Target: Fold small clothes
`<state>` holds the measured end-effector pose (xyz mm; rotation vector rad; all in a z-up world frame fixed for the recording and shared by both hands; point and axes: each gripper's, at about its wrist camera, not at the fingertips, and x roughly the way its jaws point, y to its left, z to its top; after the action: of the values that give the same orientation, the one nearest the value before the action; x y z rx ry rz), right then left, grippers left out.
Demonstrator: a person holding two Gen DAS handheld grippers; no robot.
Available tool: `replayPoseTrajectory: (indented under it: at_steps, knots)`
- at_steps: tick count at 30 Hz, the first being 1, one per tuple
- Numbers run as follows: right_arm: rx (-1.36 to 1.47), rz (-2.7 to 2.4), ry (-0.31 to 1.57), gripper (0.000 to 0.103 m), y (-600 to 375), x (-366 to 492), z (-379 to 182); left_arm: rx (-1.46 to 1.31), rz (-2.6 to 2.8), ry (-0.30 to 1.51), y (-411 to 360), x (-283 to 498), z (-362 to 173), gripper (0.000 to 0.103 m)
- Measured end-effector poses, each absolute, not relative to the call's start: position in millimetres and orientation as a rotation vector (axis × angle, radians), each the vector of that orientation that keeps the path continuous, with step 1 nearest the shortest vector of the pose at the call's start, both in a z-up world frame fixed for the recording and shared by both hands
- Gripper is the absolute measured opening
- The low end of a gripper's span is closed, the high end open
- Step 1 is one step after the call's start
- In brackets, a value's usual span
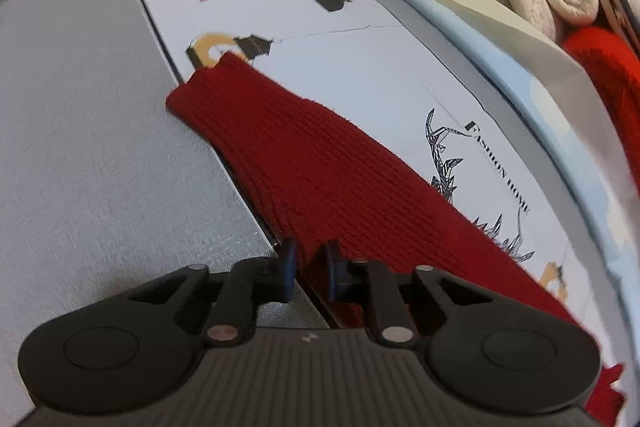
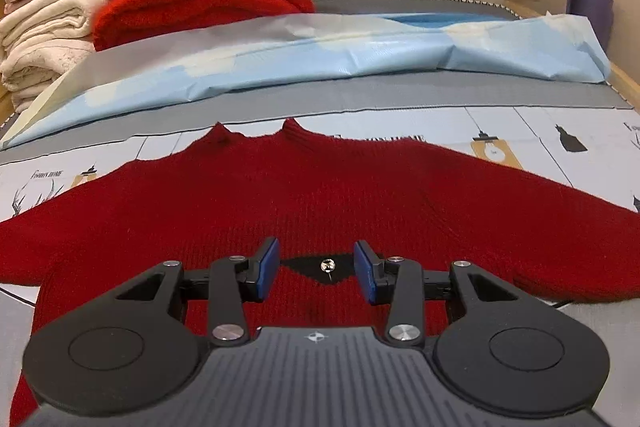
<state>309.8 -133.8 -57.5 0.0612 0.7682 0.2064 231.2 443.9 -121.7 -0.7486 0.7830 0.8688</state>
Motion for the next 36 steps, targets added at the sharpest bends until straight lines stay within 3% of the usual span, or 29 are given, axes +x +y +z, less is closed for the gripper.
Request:
replayPoseTrajectory:
  at_steps: [9, 19, 25, 27, 29, 36]
  knots:
    - [0.069, 0.204, 0.784, 0.04, -149.5, 304.9, -56.2, -0.499, 0.74, 0.638, 375.6, 259.7, -65.3, 0.0]
    - [0.088, 0.188, 0.811, 0.041, -172.2, 296.2, -59.1, -0.394, 0.348, 0.632, 245.3, 304.0, -40.6, 0.0]
    - [0.108, 0.209, 0.821, 0.041, -176.5, 293.6, -58.3, -0.537, 0.584, 0.706, 299.0, 288.9, -77.6, 0.02]
    - [0.1, 0.217, 0.818, 0.041, -175.4, 292.9, -57.5, -0.618, 0.694, 0.701, 335.1, 272.9, -85.4, 0.039]
    - [0.097, 0.22, 0.82, 0.041, -173.7, 293.1, -56.9, -0.697, 0.784, 0.681, 369.7, 253.4, -93.5, 0.048]
    - [0.073, 0.237, 0.811, 0.041, -157.5, 295.7, -55.1, -0.946, 0.888, 0.652, 445.3, 214.4, -112.9, 0.05]
